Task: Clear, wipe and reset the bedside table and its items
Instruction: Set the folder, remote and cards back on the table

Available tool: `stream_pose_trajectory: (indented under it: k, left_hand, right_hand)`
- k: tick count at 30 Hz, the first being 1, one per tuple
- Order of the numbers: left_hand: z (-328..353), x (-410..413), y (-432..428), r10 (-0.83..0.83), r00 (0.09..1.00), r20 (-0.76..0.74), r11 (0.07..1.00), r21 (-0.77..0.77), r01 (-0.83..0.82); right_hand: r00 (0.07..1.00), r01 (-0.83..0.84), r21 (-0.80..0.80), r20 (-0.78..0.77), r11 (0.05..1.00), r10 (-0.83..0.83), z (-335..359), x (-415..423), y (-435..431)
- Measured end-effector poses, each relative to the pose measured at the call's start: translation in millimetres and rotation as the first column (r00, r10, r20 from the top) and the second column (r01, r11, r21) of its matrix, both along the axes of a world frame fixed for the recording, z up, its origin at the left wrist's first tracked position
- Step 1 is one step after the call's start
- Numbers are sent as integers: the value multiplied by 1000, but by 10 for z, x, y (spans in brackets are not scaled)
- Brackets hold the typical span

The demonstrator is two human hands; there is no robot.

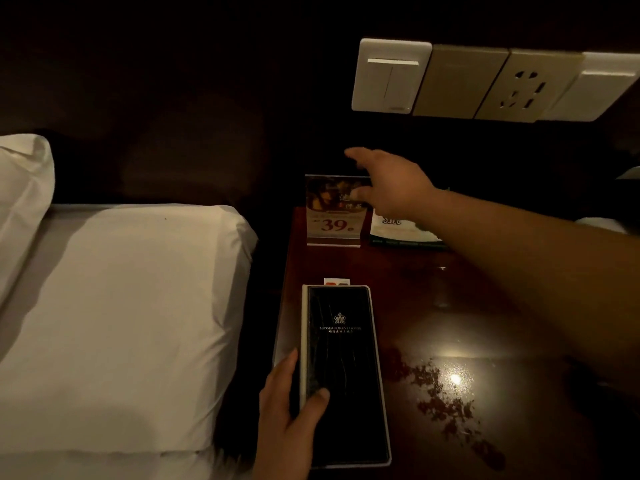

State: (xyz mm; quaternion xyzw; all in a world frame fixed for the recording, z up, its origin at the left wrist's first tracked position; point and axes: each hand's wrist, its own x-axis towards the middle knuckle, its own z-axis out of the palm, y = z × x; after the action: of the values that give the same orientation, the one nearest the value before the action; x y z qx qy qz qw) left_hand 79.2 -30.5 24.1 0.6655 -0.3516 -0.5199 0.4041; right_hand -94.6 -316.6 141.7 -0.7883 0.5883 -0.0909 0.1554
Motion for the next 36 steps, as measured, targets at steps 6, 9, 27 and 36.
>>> stream_pose_trajectory:
  k: [6, 9, 27, 36]
  left_hand:
    - [2, 8, -26, -24, 1000, 20, 999, -28, 24]
    - [13, 2, -22, -18, 999, 31, 999, -33, 19]
    - [-17, -23, 7, 20, 999, 35, 999, -34, -19]
    - [-77, -27, -7, 20, 998, 56, 998, -68, -16]
  right_hand:
    - [998, -62, -15, -1, 998, 62, -37, 30, -40]
    - [996, -92, -35, -1, 995, 92, -40, 39, -35]
    - [971, 149, -170, 212, 974, -111, -103, -377, 430]
    - [585, 622, 367, 369, 692, -722, -699, -1189, 670]
